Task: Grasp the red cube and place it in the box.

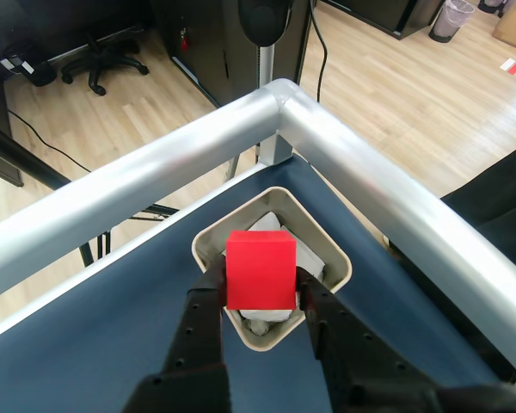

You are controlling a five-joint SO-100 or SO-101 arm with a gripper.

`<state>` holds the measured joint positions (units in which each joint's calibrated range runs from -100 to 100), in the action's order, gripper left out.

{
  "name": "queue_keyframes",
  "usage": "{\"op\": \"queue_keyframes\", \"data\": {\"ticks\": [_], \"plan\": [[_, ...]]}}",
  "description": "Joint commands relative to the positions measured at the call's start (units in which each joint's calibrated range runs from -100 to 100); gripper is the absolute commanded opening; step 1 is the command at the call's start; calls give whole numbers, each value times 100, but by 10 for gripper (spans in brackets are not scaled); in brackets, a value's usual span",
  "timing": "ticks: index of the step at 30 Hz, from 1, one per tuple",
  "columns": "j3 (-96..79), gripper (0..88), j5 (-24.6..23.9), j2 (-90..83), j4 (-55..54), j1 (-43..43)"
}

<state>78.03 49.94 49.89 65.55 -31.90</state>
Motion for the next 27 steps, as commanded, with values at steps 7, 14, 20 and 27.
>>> {"op": "queue_keyframes", "data": {"ticks": [7,14,20,27], "plan": [[391,1,20,-84,-121,8],[400,2,-10,-119,-129,-20],[400,4,-24,-180,-162,-35],[400,4,-44,-206,-162,-42]]}}
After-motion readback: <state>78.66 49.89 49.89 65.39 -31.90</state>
